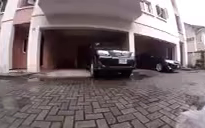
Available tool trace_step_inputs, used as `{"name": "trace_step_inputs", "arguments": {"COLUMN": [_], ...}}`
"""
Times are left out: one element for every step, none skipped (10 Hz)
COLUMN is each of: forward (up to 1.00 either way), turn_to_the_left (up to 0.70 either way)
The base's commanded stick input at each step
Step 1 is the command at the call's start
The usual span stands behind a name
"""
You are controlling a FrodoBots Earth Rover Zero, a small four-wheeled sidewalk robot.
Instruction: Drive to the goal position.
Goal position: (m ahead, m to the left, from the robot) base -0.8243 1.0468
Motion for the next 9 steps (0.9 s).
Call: {"name": "trace_step_inputs", "arguments": {"forward": [0.0,0.0,0.0,0.0,0.0,0.0,0.0,0.0,0.0], "turn_to_the_left": [-0.5,-0.5,-0.5,-0.5,-0.5,-0.44,-0.08,0.0,0.0]}}
